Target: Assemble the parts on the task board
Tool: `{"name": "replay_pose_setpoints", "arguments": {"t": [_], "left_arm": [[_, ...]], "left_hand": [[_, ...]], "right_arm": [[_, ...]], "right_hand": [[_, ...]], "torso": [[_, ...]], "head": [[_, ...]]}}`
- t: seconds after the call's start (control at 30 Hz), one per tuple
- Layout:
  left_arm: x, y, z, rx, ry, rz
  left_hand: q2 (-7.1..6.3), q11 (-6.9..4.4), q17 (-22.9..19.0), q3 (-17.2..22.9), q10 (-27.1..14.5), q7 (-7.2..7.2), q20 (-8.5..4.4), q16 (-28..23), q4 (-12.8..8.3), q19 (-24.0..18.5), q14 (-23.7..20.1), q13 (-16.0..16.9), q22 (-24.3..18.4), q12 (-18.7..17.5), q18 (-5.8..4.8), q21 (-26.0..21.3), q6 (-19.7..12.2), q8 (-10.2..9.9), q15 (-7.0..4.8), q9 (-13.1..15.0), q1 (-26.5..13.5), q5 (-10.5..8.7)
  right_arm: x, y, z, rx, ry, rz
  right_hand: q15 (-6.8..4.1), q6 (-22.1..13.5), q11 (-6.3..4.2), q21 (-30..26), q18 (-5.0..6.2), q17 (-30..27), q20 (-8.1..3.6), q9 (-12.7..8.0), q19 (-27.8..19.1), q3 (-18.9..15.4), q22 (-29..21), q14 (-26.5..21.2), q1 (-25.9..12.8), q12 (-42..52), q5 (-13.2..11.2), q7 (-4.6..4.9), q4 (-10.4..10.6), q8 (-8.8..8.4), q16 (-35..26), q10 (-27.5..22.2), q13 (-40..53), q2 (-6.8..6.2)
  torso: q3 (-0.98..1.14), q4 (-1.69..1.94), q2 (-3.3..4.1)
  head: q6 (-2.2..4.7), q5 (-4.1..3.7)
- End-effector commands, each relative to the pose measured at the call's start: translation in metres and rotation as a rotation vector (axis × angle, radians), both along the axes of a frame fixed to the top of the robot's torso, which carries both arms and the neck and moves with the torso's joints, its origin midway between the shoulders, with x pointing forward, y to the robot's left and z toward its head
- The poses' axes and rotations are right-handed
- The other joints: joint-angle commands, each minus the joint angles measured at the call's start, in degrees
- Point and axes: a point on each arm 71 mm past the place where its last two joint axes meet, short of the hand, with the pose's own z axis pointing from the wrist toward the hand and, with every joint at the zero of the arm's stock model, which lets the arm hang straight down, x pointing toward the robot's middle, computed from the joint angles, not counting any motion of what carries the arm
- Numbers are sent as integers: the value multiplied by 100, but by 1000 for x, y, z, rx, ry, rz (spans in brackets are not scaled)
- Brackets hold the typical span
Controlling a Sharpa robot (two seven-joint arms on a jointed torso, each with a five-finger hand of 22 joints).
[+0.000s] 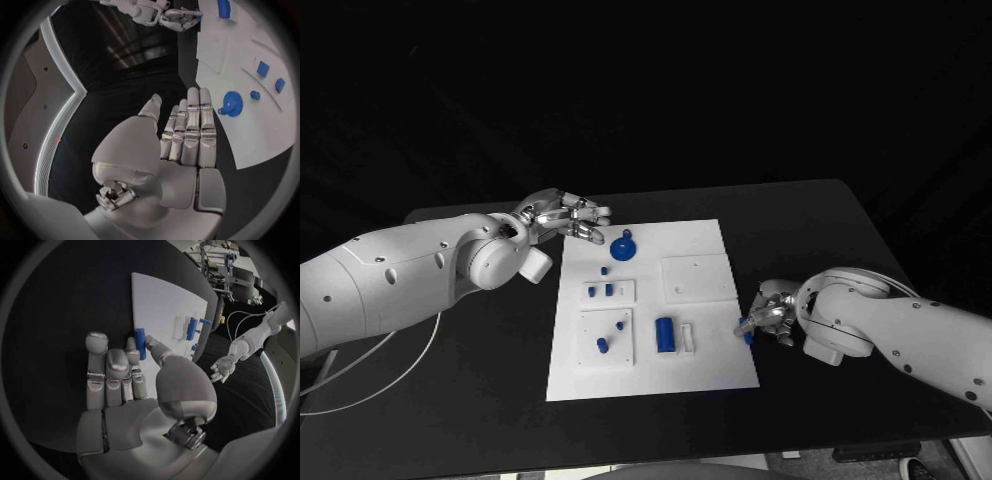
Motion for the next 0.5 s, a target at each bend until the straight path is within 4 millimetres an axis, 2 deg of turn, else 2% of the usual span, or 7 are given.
{"name": "replay_pose_setpoints", "arguments": {"t": [0.03,0.1,0.13,0.17,0.5], "left_arm": [[-1,-1,0,-6,4,-13],[0,-1,0,-5,4,-12],[0,-1,0,-5,4,-11],[0,-1,0,-5,4,-11],[0,-1,0,-3,7,-11]], "left_hand": [[49,-7,6,-3,-25,-11,16,37,-11,25,-8,5,5,-17,-111,32,-38,35,24,5,-26,25],[49,-7,6,-3,-25,-11,16,37,-11,25,-8,5,5,-17,-111,32,-38,35,24,5,-26,25],[49,-7,6,-3,-25,-11,16,37,-11,25,-8,5,5,-17,-111,32,-38,35,24,5,-26,25],[49,-7,6,-3,-25,-11,16,37,-11,25,-8,5,5,-17,-111,32,-38,35,24,5,-26,25],[53,-6,6,-4,-27,-11,16,38,-2,26,-6,5,6,-17,-110,32,-38,37,24,6,-33,26]], "right_arm": [[-8,-8,-14,7,51,-25],[-8,-12,-12,23,51,-38],[-8,-14,-11,31,51,-46],[-7,-16,-9,39,50,-55],[1,-28,15,85,6,-103]], "right_hand": [[-13,66,-43,26,1,-12,-21,-3570,254,629,12,14,-5,15,43,4,-590,-15,-35,25,-2,57],[-14,113,-53,37,-3,-14,-22,-3550,255,575,17,17,-53,17,-16,-24,-551,-11,-33,40,-3,45],[-19,132,-59,40,-5,-16,-24,-3540,257,484,18,17,-96,25,-175,-42,-497,-15,-34,55,0,31],[-29,136,-69,34,-7,-14,-33,-3532,258,345,14,18,-85,17,-209,-49,-437,-13,-29,58,-8,34],[-36,174,-75,39,-25,-34,-44,-3510,258,179,12,16,-43,-3,-340,-84,-333,-19,-41,65,-21,63]], "torso": [[3,-5,0],[4,-8,-2],[3,-9,-2],[1,-11,-2],[-2,-17,-4]], "head": [[10,10],[14,12],[15,12],[16,10],[46,6]]}}
